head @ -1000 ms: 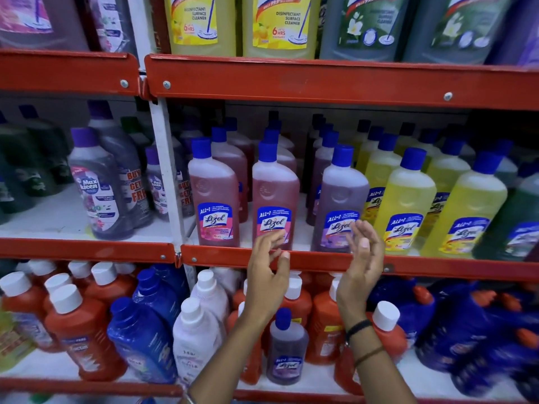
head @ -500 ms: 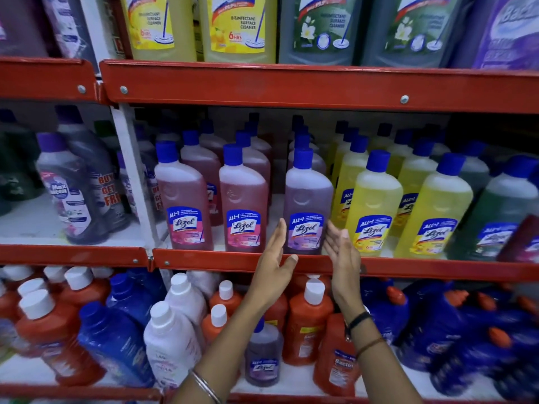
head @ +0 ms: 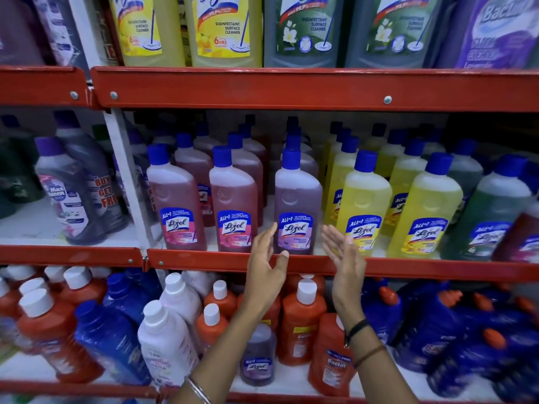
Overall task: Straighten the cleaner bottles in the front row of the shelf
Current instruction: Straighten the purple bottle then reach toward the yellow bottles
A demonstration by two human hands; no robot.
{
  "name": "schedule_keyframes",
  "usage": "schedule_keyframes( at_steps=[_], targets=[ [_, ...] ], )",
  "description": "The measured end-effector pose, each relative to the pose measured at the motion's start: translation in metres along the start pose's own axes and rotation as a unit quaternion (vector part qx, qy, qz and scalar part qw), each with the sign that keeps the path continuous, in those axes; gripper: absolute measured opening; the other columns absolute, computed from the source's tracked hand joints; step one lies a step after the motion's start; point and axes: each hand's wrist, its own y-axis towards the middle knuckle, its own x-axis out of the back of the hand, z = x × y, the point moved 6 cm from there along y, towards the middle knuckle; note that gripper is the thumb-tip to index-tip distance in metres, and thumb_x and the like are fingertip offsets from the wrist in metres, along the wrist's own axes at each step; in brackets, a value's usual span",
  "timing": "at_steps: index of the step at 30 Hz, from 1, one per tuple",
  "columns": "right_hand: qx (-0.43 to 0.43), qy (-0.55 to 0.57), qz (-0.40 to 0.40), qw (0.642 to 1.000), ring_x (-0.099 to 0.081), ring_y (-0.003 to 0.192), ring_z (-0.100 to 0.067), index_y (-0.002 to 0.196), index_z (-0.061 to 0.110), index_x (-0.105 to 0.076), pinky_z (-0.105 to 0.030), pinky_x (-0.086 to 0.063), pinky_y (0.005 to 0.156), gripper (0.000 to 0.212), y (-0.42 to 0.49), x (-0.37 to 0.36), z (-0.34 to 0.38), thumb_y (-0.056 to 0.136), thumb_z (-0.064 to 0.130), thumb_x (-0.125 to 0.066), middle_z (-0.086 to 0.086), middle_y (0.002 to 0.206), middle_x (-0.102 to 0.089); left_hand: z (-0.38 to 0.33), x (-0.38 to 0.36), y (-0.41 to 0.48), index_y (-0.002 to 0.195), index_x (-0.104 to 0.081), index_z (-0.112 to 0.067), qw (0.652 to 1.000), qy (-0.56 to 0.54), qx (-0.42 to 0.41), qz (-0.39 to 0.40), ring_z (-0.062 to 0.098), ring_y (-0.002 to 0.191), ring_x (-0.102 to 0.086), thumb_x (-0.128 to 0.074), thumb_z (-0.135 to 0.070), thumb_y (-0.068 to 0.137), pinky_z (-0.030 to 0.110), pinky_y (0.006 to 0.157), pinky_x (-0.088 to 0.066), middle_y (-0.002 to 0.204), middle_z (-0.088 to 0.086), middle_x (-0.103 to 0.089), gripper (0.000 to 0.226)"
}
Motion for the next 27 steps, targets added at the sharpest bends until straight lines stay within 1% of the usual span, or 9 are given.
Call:
schedule_keyframes(
  at_steps=[3,6,8,10,12,14,17,20,27],
  targets=[
    [0.053,0.009,-0.074,0.996,-0.066,0.098,-0.019,0.11,0.008,-0.062,-0.03,-0.053,0.085,0.066,0.0,0.037,0.011,0.086,0.064,-0.037,-0.008,0.103,-0.069,-0.013,-0.016,-0.013,0.122,-0.05,-0.034,0.995,0.032,-0.083,-0.044,0.012,0.12,-0.052,-0.052,-0.018,0.086,0.024,0.1,-0.044,0.126,0.003,-0.052,0.039],
    [0.09,-0.004,-0.123,0.988,-0.061,0.102,-0.015,0.11,0.016,-0.061,-0.032,-0.049,0.091,0.055,0.009,0.07,0.019,0.088,0.06,-0.036,0.003,0.106,-0.067,-0.015,-0.051,-0.017,0.124,-0.046,-0.035,0.997,0.022,-0.065,0.026,0.009,0.125,-0.048,-0.051,-0.015,0.086,0.029,0.105,-0.042,0.133,0.002,-0.051,0.043],
    [0.071,-0.035,-0.108,0.991,-0.053,0.117,-0.011,0.121,0.016,-0.055,-0.035,-0.042,0.103,0.055,0.021,0.081,0.014,0.09,0.057,-0.034,0.0,0.123,-0.059,-0.01,-0.074,-0.017,0.131,-0.039,-0.037,0.995,0.029,-0.035,0.084,0.005,0.132,-0.039,-0.051,-0.019,0.086,0.034,0.111,-0.037,0.143,-0.003,-0.041,0.05],
    [0.032,-0.059,-0.065,0.996,-0.044,0.128,-0.008,0.13,0.023,-0.047,-0.034,-0.034,0.108,0.067,0.031,0.085,0.008,0.084,0.069,-0.033,0.0,0.137,-0.049,-0.005,-0.092,-0.014,0.142,-0.029,-0.031,0.991,0.051,-0.007,0.124,0.006,0.14,-0.026,-0.052,-0.023,0.085,0.041,0.116,-0.029,0.151,-0.008,-0.027,0.062],
    [0.004,-0.062,-0.008,0.998,-0.043,0.128,-0.003,0.134,0.026,-0.041,-0.026,-0.036,0.106,0.08,0.037,0.084,0.007,0.075,0.079,-0.034,0.003,0.14,-0.046,-0.001,-0.104,-0.011,0.148,-0.017,-0.026,0.987,0.07,0.016,0.145,0.008,0.144,-0.016,-0.052,-0.026,0.084,0.044,0.118,-0.023,0.153,-0.013,-0.017,0.072],
    [-0.015,-0.06,0.031,0.998,-0.049,0.119,0.004,0.137,0.02,-0.039,-0.012,-0.04,0.097,0.095,0.041,0.083,0.009,0.068,0.085,-0.034,0.006,0.136,-0.048,0.001,-0.11,-0.007,0.148,-0.01,-0.029,0.985,0.069,0.039,0.156,0.009,0.144,-0.016,-0.052,-0.028,0.084,0.045,0.118,-0.023,0.154,-0.013,-0.013,0.077],
    [-0.024,-0.055,0.053,0.997,-0.054,0.107,0.013,0.134,0.019,-0.042,-0.005,-0.042,0.086,0.099,0.042,0.084,0.014,0.064,0.088,-0.034,0.013,0.124,-0.053,0.003,-0.112,-0.003,0.146,-0.007,-0.035,0.985,0.019,0.069,0.16,0.005,0.139,-0.029,-0.055,-0.016,0.089,0.035,0.116,-0.029,0.155,-0.007,-0.023,0.077],
    [-0.039,-0.054,0.055,0.996,-0.055,0.108,0.01,0.128,0.025,-0.047,-0.009,-0.044,0.089,0.089,0.042,0.087,0.013,0.065,0.087,-0.033,0.01,0.124,-0.056,0.003,-0.113,-0.002,0.148,-0.008,-0.025,0.984,-0.004,0.08,0.162,-0.005,0.13,-0.037,-0.049,0.002,0.092,0.014,0.105,-0.034,0.146,-0.014,-0.03,0.075],
    [-0.054,-0.046,0.049,0.996,-0.059,0.105,0.006,0.12,0.026,-0.055,-0.01,-0.047,0.087,0.085,0.043,0.091,0.013,0.065,0.087,-0.033,0.009,0.118,-0.061,0.009,-0.114,0.003,0.147,-0.013,-0.031,0.985,0.006,0.089,0.149,-0.007,0.124,-0.046,-0.051,0.004,0.091,0.018,0.101,-0.039,0.132,-0.021,-0.046,0.076]
  ],
)
